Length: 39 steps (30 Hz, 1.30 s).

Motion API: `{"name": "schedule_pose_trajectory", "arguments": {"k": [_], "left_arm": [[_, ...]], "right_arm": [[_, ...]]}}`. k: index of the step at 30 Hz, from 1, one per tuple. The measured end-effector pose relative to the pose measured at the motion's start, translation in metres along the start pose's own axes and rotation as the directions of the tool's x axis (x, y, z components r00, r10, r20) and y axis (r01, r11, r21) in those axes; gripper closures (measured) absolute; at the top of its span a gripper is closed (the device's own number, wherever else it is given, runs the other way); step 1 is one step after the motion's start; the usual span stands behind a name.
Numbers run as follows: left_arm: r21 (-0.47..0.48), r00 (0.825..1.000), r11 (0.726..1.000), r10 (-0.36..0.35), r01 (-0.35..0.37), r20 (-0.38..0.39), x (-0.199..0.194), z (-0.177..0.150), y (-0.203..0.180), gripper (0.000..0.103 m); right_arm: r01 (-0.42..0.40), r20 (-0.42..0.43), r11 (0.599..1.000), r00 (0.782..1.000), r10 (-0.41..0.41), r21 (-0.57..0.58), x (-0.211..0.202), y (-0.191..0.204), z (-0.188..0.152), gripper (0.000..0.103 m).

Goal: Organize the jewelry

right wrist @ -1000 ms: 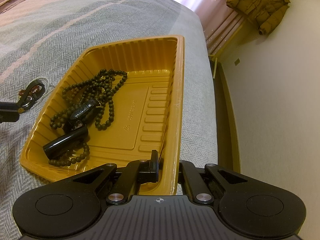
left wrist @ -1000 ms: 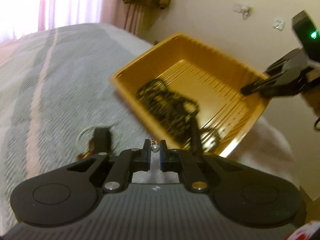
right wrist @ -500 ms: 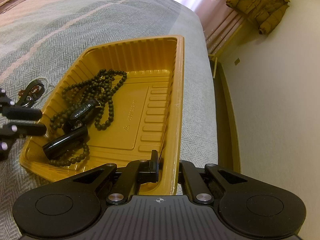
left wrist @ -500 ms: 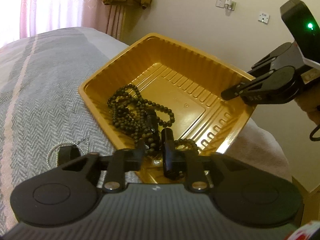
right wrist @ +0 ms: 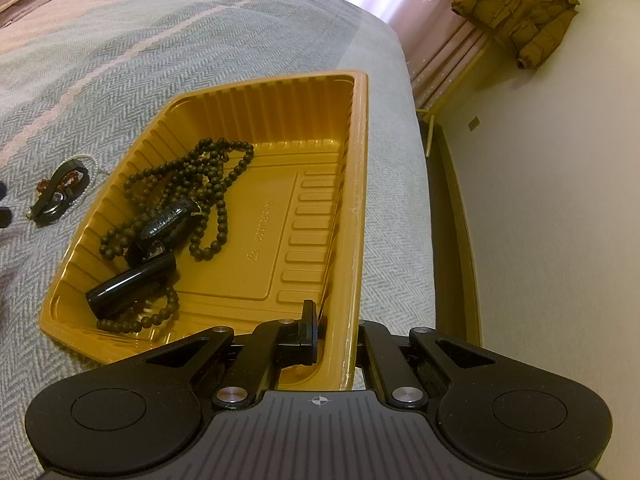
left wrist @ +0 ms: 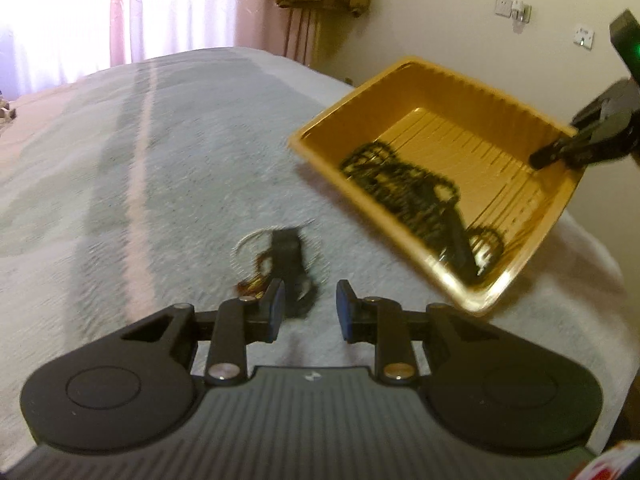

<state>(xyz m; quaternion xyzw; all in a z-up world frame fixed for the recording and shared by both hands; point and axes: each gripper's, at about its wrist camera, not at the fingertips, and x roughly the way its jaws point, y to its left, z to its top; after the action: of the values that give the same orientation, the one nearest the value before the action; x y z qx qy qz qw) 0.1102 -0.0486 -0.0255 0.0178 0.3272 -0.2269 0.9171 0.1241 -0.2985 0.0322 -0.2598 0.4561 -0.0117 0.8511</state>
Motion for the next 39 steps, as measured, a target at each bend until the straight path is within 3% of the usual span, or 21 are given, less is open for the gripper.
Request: {"name": "schedule_pose_trajectory", "arguments": {"k": [5,20,23,25,32,39], "left_arm": [[0.0,0.999,0.999,0.038,-0.038,-0.028,0.004,-0.013,0.013,0.079],[0.128,0.996,0.992,0.032,-0.021,-0.083,0.049,-0.012,0.006,0.08],[0.134,0.996,0.991,0.034,-0.022,-0.088,0.05,-0.014,0.006,0.086],[0.139,0.995,0.99,0.039,-0.026,-0.09,0.049,-0.015,0.006,0.095],[0.16,0.997,0.986,0.051,-0.04,-0.063,0.035,-0.014,0.002,0.095],[0.142,1.0,0.99,-0.018,0.02,-0.017,0.019,0.006,-0.013,0.095]], "right_arm": [[0.001,-0.002,1.0,1.0,-0.001,0.0,0.0,-0.001,0.0,0.099],[0.005,-0.004,1.0,1.0,-0.005,-0.003,0.001,0.002,0.0,0.099],[0.005,-0.004,1.0,1.0,-0.005,-0.002,0.001,0.002,0.0,0.099],[0.005,-0.004,1.0,1.0,-0.005,-0.002,0.001,0.001,0.0,0.099],[0.004,-0.002,1.0,1.0,-0.004,-0.002,0.001,0.001,0.0,0.099],[0.005,-0.002,1.0,1.0,-0.005,-0.002,0.001,0.002,-0.001,0.099]]}}
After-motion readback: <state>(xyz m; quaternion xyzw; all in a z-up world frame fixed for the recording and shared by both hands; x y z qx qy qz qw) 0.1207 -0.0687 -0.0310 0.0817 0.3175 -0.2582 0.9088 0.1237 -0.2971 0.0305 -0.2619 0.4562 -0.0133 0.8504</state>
